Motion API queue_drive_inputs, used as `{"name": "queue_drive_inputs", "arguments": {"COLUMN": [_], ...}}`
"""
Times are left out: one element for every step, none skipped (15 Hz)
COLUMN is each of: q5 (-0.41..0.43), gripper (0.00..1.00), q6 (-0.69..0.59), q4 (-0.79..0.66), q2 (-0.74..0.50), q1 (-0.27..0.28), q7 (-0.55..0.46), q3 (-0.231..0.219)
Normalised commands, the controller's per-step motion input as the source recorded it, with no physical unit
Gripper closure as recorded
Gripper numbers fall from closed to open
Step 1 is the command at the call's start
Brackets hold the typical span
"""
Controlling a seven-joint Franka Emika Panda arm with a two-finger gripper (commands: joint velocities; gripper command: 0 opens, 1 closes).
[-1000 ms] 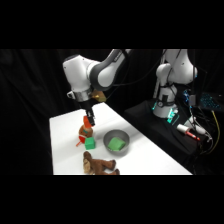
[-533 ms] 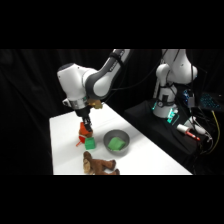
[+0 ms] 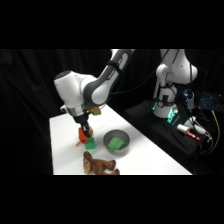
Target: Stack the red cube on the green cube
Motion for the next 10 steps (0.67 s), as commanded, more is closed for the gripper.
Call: {"name": "queue_drive_inputs", "arguments": {"q5": [-0.016, -0.008, -0.002, 0.006, 0.008, 0.017, 0.024, 0.029, 0.025, 0.025], "gripper": [0.66, 0.66, 0.66, 0.66, 0.66, 0.66, 0.66, 0.66, 0.66, 0.46], "q6": [0.06, 0.05, 0.06, 0.07, 0.08, 0.09, 0.1, 0.1, 0.09, 0.08], "q4": [0.17, 0.16, 0.15, 0.13, 0.12, 0.12, 0.12, 0.11, 0.11, 0.1], "q2": [0.16, 0.16, 0.15, 0.14, 0.13, 0.13, 0.12, 0.1, 0.09, 0.07], "q1": [-0.007, -0.01, -0.011, -0.012, -0.011, -0.013, -0.016, -0.018, -0.016, -0.014], "q7": [-0.06, -0.06, -0.07, -0.07, -0.07, -0.07, -0.08, -0.08, -0.08, -0.07], "q3": [0.016, 0.019, 0.022, 0.028, 0.029, 0.034, 0.035, 0.032, 0.028, 0.025]}}
